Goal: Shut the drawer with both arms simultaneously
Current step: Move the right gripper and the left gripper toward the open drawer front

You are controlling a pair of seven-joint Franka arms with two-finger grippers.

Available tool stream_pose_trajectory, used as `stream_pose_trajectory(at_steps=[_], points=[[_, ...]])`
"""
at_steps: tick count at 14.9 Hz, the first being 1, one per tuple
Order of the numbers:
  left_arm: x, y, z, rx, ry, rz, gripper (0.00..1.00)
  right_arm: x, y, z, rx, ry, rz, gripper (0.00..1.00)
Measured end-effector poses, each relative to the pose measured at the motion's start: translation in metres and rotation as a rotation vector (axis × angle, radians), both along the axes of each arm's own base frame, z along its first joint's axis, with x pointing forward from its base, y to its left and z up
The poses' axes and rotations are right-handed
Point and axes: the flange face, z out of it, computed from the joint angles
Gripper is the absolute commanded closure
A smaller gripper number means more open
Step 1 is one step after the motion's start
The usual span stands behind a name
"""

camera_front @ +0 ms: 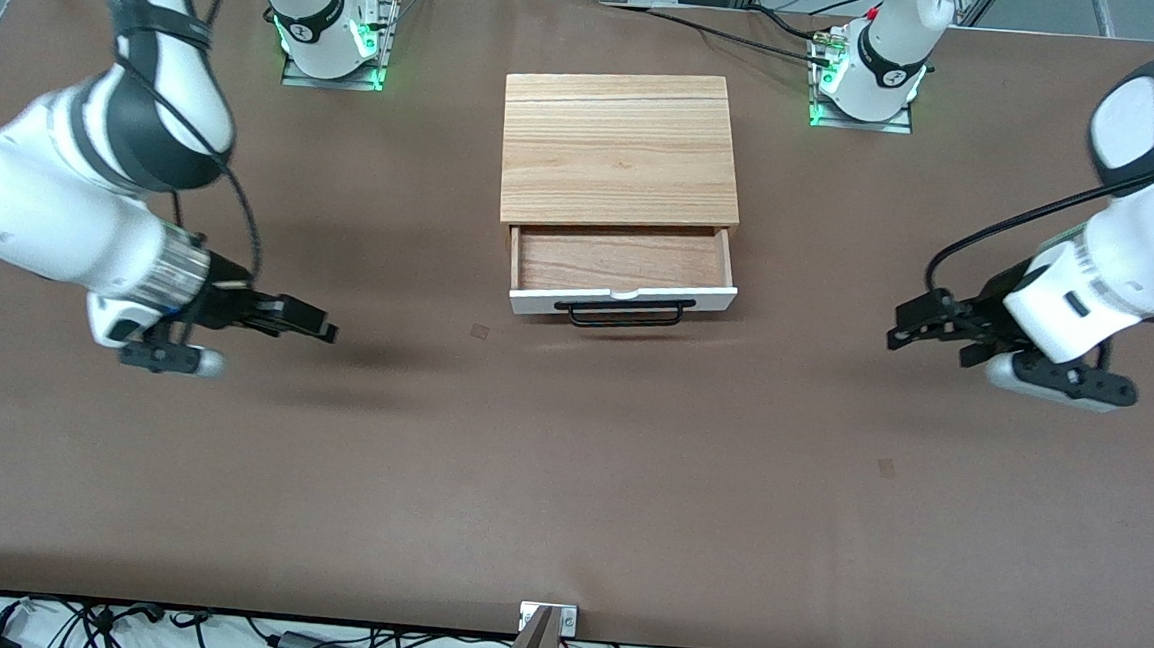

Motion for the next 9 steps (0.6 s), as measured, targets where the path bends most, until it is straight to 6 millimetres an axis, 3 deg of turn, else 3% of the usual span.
stream_pose_trajectory(at_steps=[6,9], points=[[0.009,-0.061,-0.082,-0.033,-0.094,-0.035,0.0,0.027,0.057,-0.064,0.107,0.07,-0.002,0.0],[0.003,-0.109,-0.129,-0.083,-0.094,-0.045,0.0,0.031,0.091,-0.098,0.11,0.096,0.039,0.0]])
